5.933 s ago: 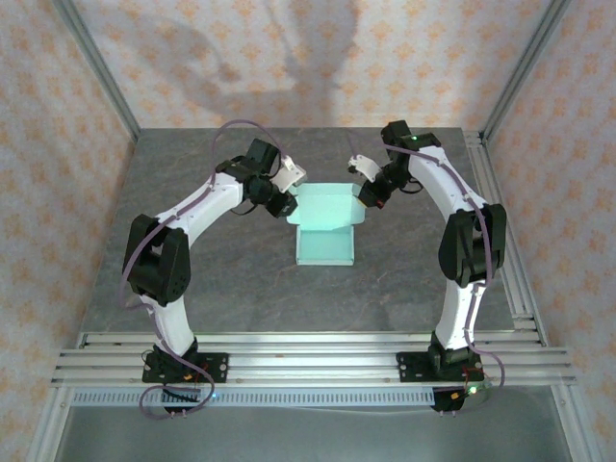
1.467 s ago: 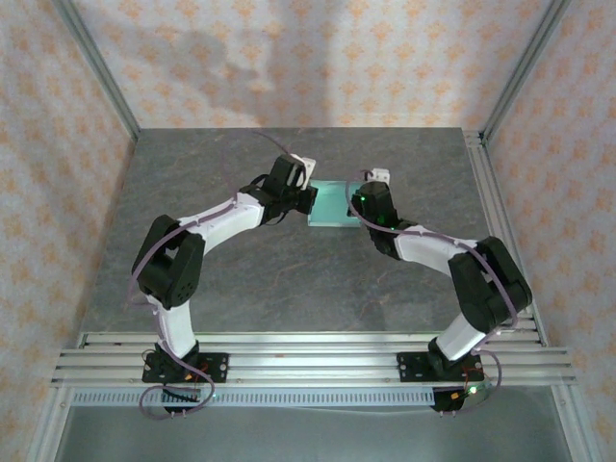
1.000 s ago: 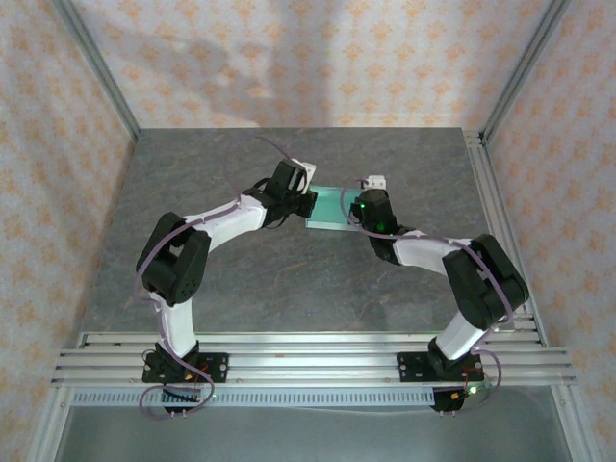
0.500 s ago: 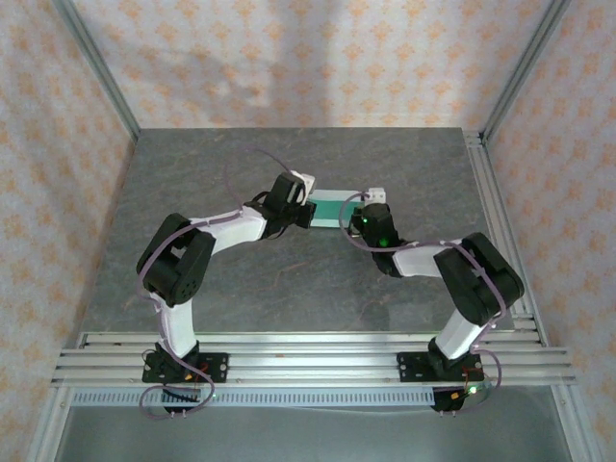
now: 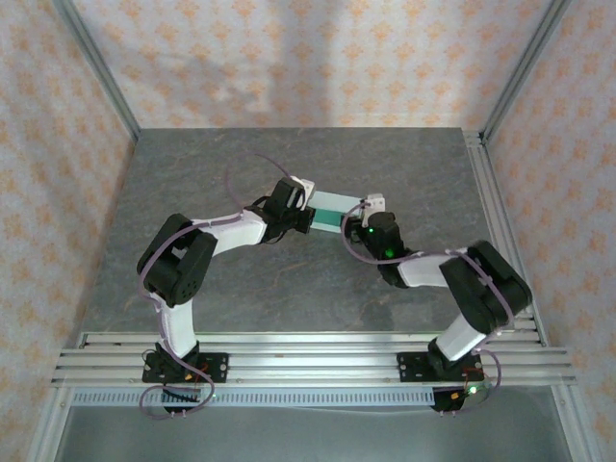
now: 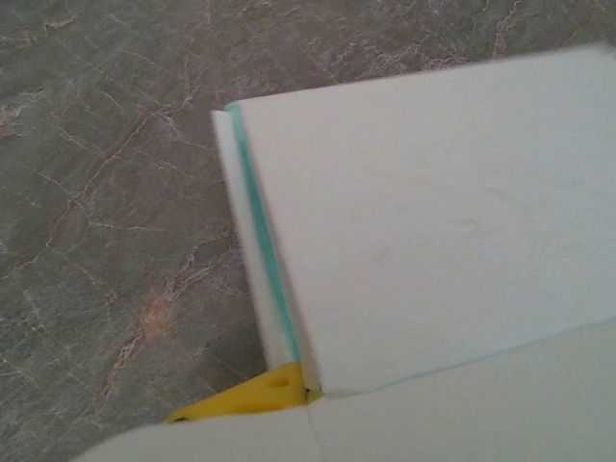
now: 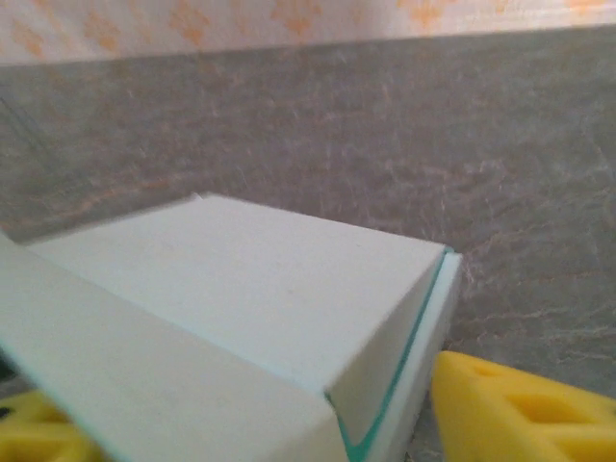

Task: Fold the paper box

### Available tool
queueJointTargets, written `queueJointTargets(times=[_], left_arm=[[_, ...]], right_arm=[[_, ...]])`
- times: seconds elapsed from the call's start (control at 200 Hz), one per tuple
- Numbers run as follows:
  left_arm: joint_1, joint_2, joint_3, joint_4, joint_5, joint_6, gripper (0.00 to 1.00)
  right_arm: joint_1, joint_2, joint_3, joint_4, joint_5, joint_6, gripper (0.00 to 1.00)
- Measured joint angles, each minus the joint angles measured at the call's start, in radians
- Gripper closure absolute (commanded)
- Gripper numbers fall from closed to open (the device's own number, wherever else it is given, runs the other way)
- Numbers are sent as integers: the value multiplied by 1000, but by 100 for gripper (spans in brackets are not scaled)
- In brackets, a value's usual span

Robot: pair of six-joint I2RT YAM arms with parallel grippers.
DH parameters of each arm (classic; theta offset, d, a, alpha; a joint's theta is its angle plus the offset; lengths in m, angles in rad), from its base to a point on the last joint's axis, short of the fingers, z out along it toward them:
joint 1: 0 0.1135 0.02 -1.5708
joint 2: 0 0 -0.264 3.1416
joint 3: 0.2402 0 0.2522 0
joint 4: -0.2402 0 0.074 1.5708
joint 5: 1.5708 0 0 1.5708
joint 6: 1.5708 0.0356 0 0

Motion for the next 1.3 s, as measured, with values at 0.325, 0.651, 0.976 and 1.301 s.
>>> queueJointTargets(times=[0.325,0.651,0.976,1.301], left_arm=[[0,0,0,0,0,7,97],[-5,-24,-29,19,-10,9,63],[-7,-218,-224,110,-20,-16,22],[42,-389,-289,152,-27,-82,5]], right_arm=[[-13,-261,8,-59,2,-36,26],[-65,-141,172,-274,65,111,29],[-80,-37,211,-434,62,216,29],[-97,33,253,-560,40,313,29]])
